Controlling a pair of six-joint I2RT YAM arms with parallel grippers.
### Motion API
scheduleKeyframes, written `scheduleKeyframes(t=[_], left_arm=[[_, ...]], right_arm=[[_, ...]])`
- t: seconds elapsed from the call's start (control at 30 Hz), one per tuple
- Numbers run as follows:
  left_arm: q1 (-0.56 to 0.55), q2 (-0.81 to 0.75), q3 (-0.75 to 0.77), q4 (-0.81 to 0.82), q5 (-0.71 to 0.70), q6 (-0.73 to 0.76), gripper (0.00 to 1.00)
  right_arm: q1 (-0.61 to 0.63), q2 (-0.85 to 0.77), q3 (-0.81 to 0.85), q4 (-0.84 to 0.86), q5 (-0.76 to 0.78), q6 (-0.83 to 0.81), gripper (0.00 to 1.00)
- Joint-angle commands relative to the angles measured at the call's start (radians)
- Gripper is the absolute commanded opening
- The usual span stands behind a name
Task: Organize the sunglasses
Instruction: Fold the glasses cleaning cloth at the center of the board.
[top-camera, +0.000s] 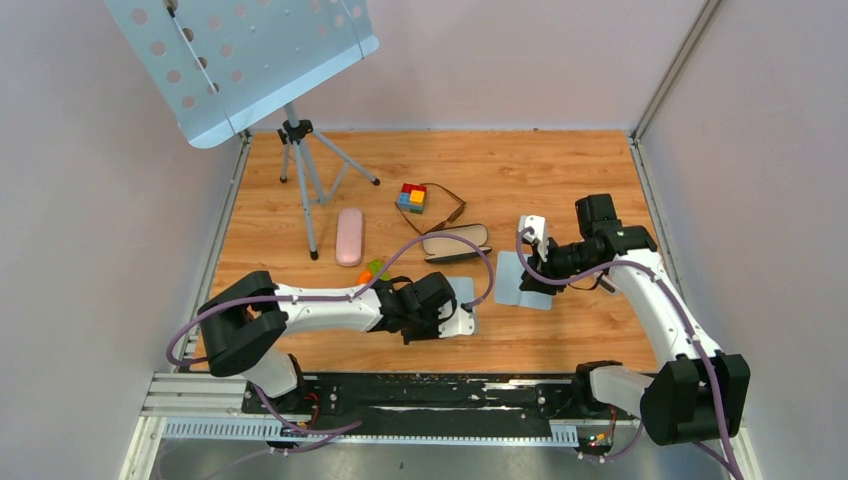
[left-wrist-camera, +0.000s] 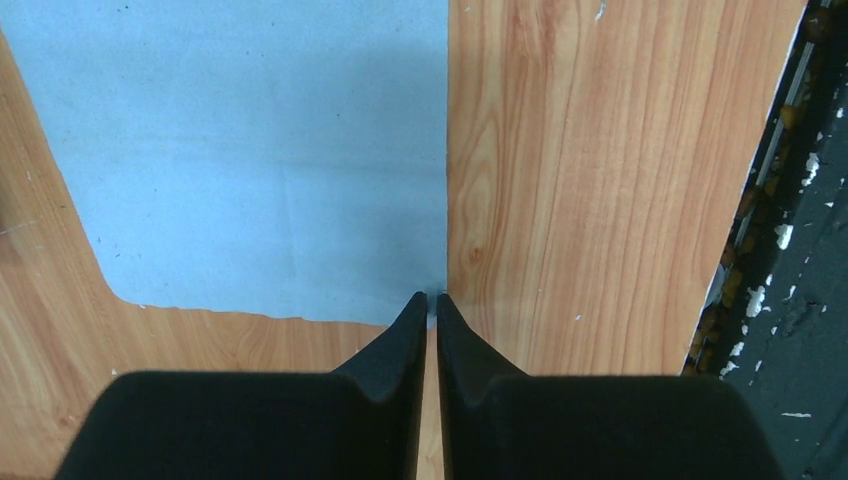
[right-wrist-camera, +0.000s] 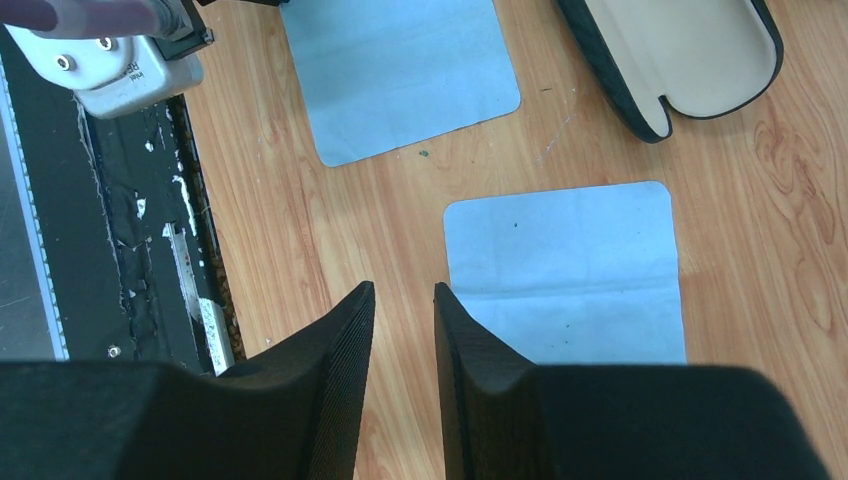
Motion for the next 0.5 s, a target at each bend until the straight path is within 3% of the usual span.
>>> scheduleKeyframes(t=[0.0,0.13,0.47], left_arm=[[-0.006,0.008,0.006,-0.021,0.042,0.006,0.07],[-0.009,-0.008,0.004,-0.031,0.070,0.007,0.00],[-0.034,-0.024,0.054,-0.156,0.127,0.002,0.00]], right_arm=[[-0.019,-0.002,-0.023,-0.014,-0.039,-0.018,0.32],[-0.020,-0.003,-0.023,-0.016,-0.033,-0.022,0.31],[-0.019,-0.014,-0.013,-0.024,-0.038,-0.024,0.31]])
